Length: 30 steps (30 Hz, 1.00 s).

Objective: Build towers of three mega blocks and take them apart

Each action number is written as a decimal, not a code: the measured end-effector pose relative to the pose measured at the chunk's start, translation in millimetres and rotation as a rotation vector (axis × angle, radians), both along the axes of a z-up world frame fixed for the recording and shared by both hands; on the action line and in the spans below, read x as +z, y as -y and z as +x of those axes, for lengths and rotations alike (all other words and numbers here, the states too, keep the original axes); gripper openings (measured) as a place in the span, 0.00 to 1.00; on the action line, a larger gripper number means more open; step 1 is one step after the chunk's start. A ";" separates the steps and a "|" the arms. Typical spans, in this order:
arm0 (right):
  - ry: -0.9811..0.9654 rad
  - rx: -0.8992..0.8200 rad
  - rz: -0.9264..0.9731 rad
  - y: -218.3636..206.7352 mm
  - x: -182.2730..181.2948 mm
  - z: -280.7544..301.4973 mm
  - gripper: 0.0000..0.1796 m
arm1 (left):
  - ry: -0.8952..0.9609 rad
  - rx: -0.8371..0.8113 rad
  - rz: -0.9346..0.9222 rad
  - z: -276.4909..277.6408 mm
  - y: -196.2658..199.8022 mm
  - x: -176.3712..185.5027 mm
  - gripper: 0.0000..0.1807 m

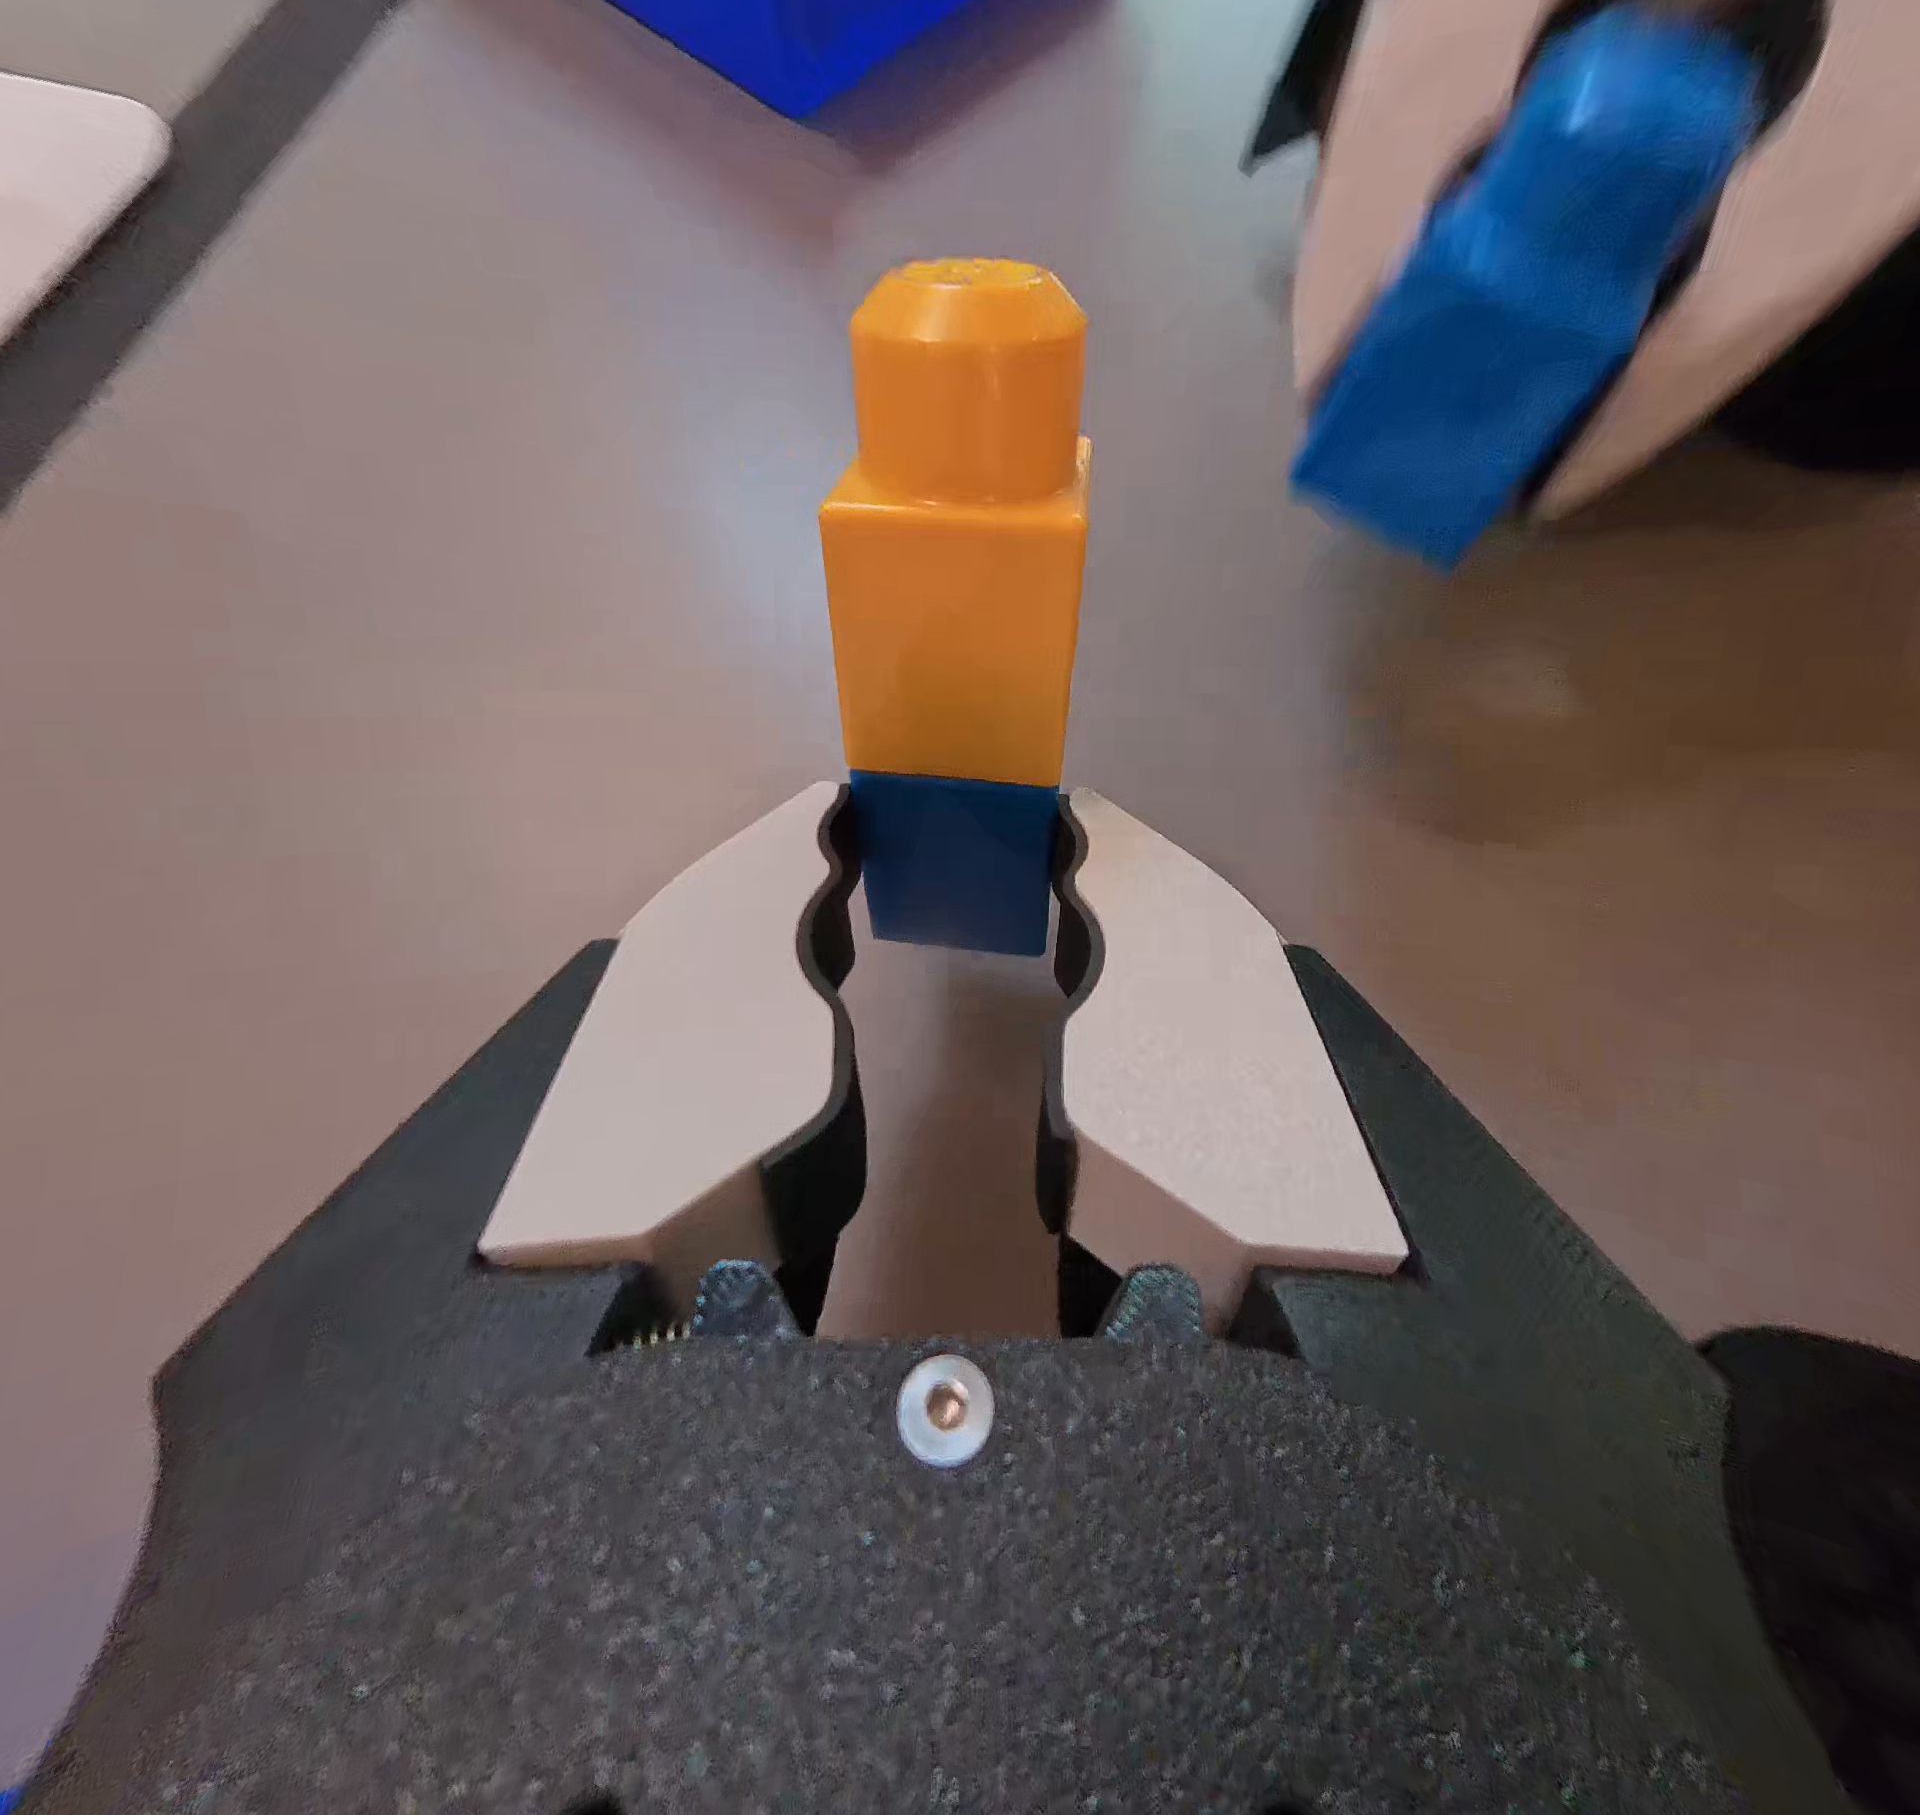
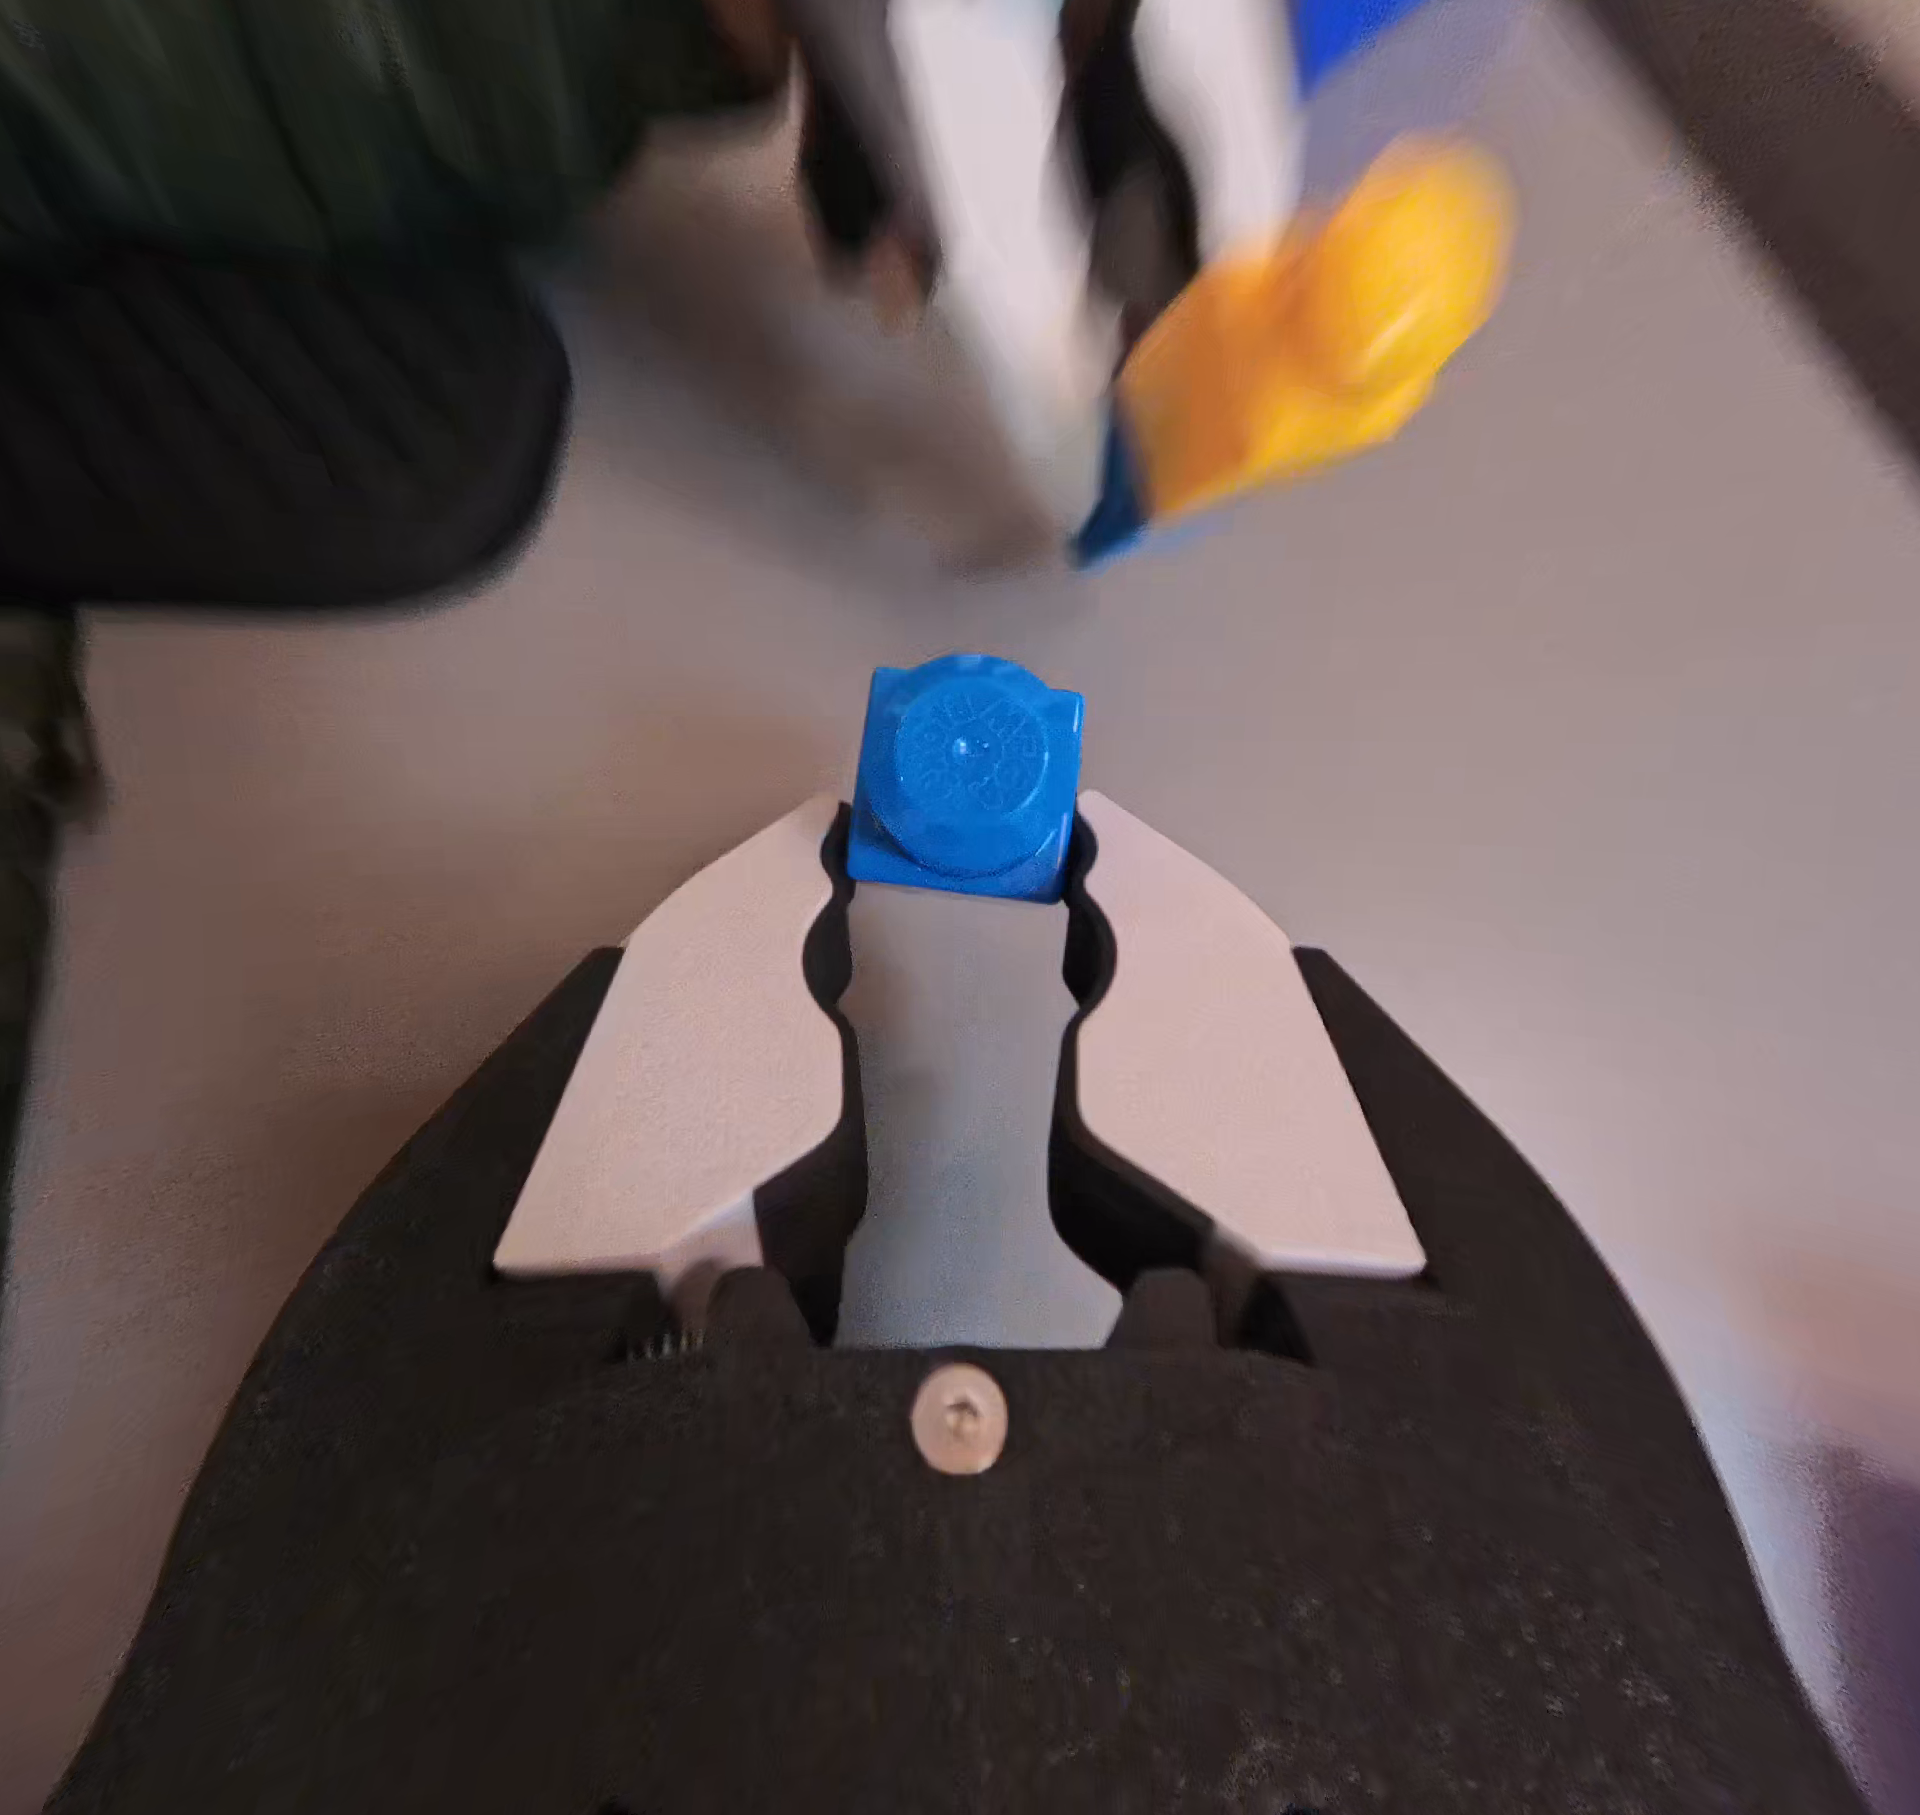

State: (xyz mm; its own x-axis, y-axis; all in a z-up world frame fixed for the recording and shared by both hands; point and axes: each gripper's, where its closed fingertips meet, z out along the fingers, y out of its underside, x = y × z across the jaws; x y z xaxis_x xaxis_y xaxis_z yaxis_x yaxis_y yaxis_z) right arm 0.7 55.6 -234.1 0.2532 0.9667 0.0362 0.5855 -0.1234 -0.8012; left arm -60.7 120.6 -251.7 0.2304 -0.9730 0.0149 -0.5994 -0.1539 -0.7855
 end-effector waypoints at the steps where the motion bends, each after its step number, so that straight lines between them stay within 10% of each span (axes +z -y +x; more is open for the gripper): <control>1: -0.132 -0.017 0.040 -4.2 24.1 -1.1 0.21 | -0.018 -0.037 -0.022 3.5 7.9 -4.5 0.20; 6: -0.451 -0.012 0.063 -5.0 79.3 10.0 0.21 | -0.073 -0.211 -0.077 24.3 48.2 -14.5 0.20; 30: 0.074 0.091 -0.047 16.1 -19.4 -1.3 0.21 | -0.157 -0.361 0.015 21.8 74.4 -7.3 0.19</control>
State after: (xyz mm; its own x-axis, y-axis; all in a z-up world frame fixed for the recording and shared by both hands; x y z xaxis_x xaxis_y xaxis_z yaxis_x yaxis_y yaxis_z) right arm -0.6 39.5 -253.5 0.1628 0.9866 0.0058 0.6531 -0.1034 -0.7502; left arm -38.9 46.2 -259.0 -0.1282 -0.9917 -0.0082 -0.7260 0.0995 -0.6805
